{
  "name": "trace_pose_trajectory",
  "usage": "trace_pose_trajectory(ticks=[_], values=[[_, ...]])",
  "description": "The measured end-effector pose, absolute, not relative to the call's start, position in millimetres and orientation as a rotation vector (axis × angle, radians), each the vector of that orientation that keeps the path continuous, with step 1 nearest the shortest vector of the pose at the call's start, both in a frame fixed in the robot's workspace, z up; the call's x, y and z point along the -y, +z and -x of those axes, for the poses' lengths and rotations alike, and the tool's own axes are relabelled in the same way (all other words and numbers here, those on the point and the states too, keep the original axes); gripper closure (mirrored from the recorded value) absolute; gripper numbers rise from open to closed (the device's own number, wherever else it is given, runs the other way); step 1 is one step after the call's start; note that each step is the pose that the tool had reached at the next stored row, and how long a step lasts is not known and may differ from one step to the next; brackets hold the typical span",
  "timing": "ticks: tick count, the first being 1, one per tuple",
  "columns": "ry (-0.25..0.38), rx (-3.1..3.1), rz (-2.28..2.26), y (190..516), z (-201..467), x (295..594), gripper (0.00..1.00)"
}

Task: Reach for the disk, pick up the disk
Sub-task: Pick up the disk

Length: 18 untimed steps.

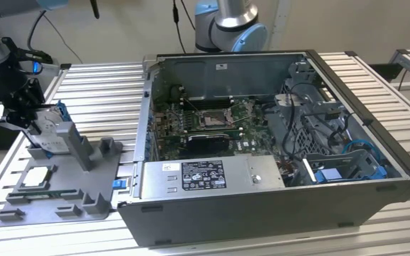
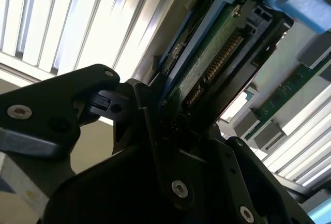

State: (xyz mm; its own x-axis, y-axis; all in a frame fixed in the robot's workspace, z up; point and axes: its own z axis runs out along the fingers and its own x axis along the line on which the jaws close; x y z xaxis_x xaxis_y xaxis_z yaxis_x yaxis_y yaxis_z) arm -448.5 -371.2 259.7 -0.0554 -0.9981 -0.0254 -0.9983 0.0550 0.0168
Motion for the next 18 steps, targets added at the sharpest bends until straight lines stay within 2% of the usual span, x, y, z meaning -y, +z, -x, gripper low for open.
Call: trace_pose_trajectory(ticks=[18], values=[[0.050, -2.275, 2.153, 288.2, 448.5, 371.2, 1.00]])
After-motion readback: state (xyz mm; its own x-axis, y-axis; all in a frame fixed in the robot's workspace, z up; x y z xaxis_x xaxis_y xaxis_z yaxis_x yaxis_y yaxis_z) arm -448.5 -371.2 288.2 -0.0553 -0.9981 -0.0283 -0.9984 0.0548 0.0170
